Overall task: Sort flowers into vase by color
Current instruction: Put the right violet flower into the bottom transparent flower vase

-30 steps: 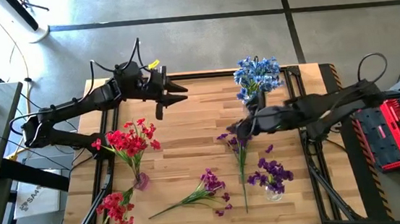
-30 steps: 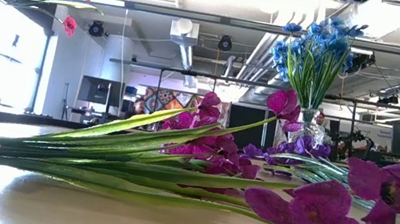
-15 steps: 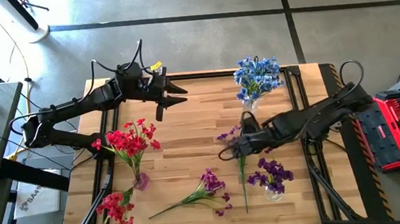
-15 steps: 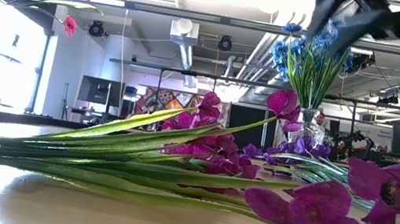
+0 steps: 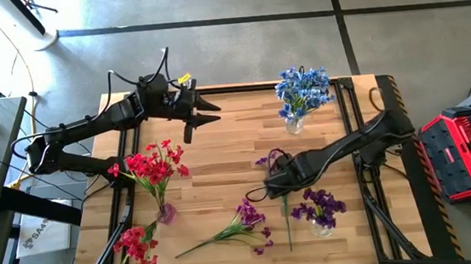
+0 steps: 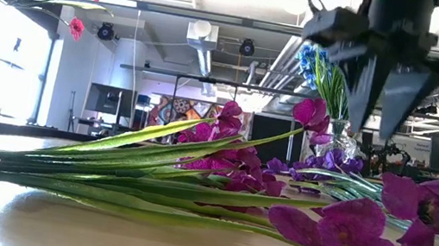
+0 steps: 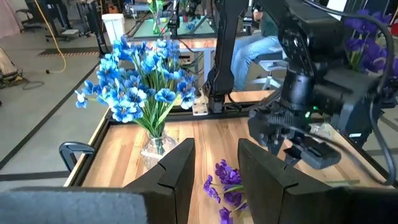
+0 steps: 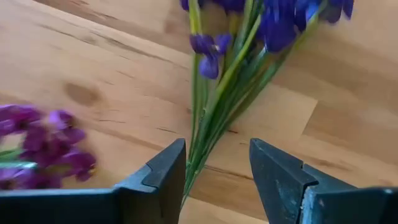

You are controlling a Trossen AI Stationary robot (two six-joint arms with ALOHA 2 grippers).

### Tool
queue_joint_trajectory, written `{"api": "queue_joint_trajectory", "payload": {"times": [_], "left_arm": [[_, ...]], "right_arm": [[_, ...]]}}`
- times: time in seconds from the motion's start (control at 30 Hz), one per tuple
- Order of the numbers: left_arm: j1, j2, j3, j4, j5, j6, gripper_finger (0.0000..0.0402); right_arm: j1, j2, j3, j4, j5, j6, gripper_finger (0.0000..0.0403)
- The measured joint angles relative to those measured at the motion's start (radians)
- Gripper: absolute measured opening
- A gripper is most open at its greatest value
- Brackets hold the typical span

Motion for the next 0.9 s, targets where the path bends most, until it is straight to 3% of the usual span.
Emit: {"api": "queue_joint_trajectory", "payload": {"times": [0.47,0.7,0.9], "left_arm": [[0.0,0.0,0.0,-0.048,0.0,0.0,0.0108],[0.0,0.0,0.0,-0.048,0.0,0.009,0.0108],[0.0,0.0,0.0,-0.048,0.0,0.009,0.0108]], "right_arm": [[-0.01,0.126,-0.002,0.068,-0.034,0.016,0.0165],[-0.032,0.128,-0.075,0.107,-0.034,0.02,0.0164],[-0.056,0.128,-0.12,0.154,-0.053,-0.003,0.0134]]}}
